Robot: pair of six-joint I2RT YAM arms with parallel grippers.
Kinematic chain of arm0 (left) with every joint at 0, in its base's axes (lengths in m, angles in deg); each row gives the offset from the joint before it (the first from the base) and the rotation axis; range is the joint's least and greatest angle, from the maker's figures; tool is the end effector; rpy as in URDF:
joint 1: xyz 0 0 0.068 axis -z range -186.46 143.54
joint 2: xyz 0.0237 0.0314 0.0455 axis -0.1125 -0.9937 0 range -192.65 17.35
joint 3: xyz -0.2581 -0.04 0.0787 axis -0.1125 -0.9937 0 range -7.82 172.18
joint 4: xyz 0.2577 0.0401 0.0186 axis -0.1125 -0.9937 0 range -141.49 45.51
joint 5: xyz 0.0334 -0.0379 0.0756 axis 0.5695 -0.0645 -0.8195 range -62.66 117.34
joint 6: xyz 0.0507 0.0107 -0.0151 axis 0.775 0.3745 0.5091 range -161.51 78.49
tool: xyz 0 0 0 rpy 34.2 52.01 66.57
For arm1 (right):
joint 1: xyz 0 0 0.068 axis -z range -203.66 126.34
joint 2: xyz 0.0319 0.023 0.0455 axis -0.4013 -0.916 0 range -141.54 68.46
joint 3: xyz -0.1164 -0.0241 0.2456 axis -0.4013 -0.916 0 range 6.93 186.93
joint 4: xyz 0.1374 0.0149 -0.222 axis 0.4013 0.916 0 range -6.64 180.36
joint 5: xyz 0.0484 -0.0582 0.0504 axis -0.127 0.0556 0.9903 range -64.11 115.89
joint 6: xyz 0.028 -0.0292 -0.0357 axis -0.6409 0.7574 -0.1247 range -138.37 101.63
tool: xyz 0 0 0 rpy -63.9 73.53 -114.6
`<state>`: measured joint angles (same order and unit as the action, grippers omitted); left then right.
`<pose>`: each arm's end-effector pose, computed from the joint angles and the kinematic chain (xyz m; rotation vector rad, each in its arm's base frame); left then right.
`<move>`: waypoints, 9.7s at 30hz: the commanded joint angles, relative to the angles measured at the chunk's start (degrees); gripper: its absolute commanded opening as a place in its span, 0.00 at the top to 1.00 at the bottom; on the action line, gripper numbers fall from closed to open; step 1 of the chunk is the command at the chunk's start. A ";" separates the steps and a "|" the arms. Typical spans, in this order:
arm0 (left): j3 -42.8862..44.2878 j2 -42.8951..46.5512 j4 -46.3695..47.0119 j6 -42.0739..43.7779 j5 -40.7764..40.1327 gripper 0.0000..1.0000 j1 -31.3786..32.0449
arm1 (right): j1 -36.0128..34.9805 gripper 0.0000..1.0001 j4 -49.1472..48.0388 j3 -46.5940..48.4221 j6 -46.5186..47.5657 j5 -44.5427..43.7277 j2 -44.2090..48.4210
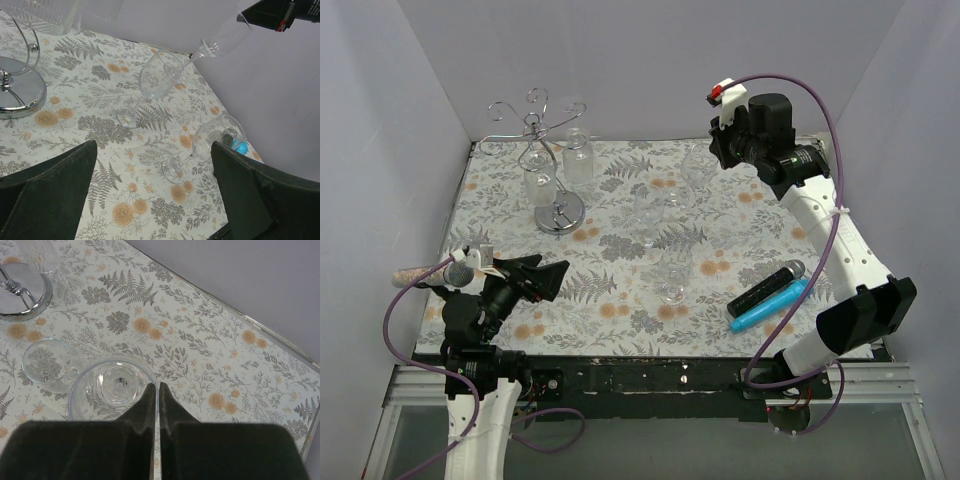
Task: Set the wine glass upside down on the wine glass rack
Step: Turn the wine glass upside down at the wine rack.
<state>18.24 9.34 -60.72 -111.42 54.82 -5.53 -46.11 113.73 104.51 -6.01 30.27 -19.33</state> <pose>0.0783 -0.0177 0.2865 -0.5925 1.5998 -1.3192 0.3165 0.1338 0.4396 -0.6270 1.8291 0.1915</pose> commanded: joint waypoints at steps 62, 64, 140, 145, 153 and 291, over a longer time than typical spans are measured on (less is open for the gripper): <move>0.13 -1.13 1.29 -0.32 1.26 0.02 0.21 | 0.40 0.99 -1.46 1.56 -0.93 4.67 6.05; 0.13 -1.22 1.37 -0.32 1.26 0.02 0.21 | 0.40 0.99 -1.45 1.74 -1.02 4.93 6.14; 2.93 -17.12 12.10 -20.70 14.70 0.02 1.09 | 0.40 0.99 1.53 2.88 -2.16 16.09 12.29; 5.48 -21.95 13.42 -22.02 12.78 0.02 5.03 | 0.40 0.99 1.71 3.32 -4.01 21.01 11.85; 11.63 -35.30 13.85 -23.69 -15.40 0.02 31.56 | 0.31 0.99 1.01 1.56 -5.59 24.36 11.59; 35.54 -23.37 -27.26 -6.74 -47.86 1.00 39.68 | 15.42 0.21 1.71 -9.34 5.40 48.09 15.63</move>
<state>47.79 -14.11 -84.02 -122.92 12.47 34.05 -31.49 118.76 95.99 -0.32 78.68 -3.90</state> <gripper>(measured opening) 0.141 0.795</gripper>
